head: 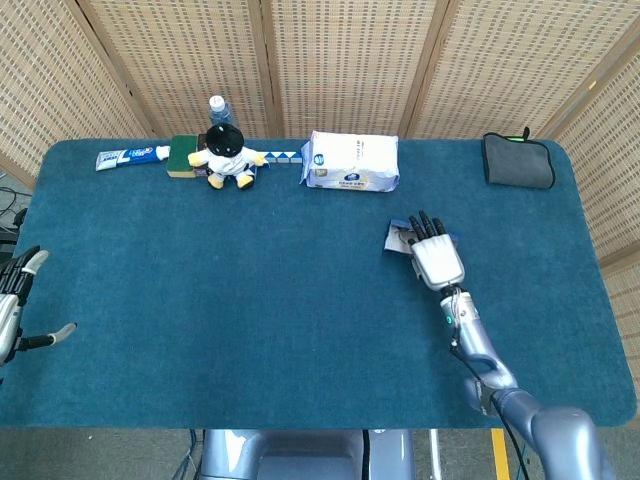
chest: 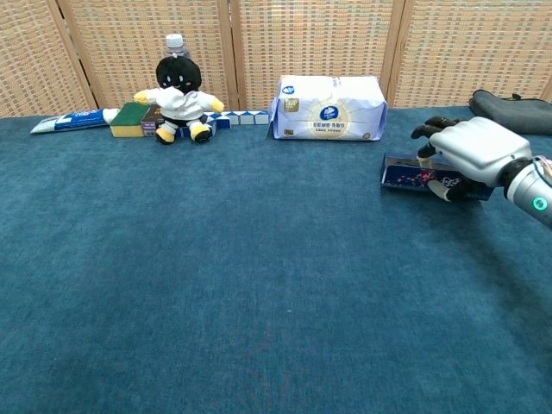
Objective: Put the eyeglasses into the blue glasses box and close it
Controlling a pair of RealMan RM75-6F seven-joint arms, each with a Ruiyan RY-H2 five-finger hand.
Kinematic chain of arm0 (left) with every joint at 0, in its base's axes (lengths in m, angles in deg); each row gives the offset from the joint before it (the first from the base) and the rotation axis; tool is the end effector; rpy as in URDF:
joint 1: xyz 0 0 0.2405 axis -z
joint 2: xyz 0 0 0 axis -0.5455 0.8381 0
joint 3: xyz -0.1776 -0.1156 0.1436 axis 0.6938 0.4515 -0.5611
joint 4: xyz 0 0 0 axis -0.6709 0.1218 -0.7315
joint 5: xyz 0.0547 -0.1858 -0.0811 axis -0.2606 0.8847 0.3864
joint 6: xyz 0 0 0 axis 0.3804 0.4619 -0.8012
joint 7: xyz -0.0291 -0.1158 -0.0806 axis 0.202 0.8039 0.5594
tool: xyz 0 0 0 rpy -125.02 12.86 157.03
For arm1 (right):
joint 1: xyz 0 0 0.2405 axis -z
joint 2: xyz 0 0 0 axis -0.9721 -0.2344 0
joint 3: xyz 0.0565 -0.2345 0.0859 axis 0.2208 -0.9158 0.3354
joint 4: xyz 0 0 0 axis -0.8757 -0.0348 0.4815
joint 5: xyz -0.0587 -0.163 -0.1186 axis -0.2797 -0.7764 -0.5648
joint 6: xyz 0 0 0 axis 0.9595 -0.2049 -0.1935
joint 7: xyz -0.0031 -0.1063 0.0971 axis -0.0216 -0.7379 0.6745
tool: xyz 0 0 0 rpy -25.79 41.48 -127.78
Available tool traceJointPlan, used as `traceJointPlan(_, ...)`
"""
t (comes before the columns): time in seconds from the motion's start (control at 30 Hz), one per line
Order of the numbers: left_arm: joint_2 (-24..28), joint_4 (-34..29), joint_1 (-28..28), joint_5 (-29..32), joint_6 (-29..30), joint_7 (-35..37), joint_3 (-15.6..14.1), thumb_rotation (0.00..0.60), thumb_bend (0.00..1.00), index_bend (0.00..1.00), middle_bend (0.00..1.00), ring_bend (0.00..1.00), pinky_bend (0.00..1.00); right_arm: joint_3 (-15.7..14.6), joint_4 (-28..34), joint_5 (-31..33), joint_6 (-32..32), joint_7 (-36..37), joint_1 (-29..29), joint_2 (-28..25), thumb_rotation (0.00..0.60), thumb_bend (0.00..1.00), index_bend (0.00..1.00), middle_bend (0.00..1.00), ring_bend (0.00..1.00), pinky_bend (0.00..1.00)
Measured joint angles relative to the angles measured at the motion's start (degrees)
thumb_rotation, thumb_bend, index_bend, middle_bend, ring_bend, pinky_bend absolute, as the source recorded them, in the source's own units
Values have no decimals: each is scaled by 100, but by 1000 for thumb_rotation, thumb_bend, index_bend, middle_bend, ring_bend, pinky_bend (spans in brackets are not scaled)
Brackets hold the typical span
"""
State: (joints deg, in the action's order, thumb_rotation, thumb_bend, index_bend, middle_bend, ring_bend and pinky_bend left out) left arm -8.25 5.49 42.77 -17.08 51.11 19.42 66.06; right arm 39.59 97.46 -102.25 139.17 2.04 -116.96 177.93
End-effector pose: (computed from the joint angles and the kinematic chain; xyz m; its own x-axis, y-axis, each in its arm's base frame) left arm -0.3288 0.2155 0.1687 0.2121 0.0281 0.9768 0.9769 -0.0323 -0.2112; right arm -0.2400 -0.3946 -0.0259 0.7057 0.0350 0.7076 -0.6742 -0.2741 0.6858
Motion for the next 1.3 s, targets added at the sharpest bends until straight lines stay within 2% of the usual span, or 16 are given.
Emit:
traceJointPlan(0.37, -11, -27, 11, -29, -9, -58, -16, 600, 0, 0, 0, 0, 0, -705, 1787, -721, 654, 43, 534, -1196, 600, 569, 682, 147, 3, 167)
traceJointPlan(0.6, -20, -30, 12, -31, -8, -78, -22, 600, 0, 0, 0, 0, 0, -1264, 2811, -1298, 945, -277, 822, -1855, 600, 569, 682, 152, 4, 167)
traceJointPlan(0.77, -26, -25, 26, -13, -43, -92, -21, 600, 0, 0, 0, 0, 0, -1542, 3436, -1663, 1020, -609, 910, -2221, 600, 569, 682, 153, 5, 167)
traceJointPlan(0.9, -26, -33, 24, -20, -37, -103, -25, 600, 0, 0, 0, 0, 0, -1564, 3607, -1788, 918, -834, 871, -2414, 600, 569, 682, 153, 6, 167)
traceJointPlan(1.3, -42, -32, 41, -14, -84, -167, -41, 600, 0, 0, 0, 0, 0, -1289, 3789, -1668, 352, -1176, 556, -2672, 600, 569, 682, 153, 6, 167)
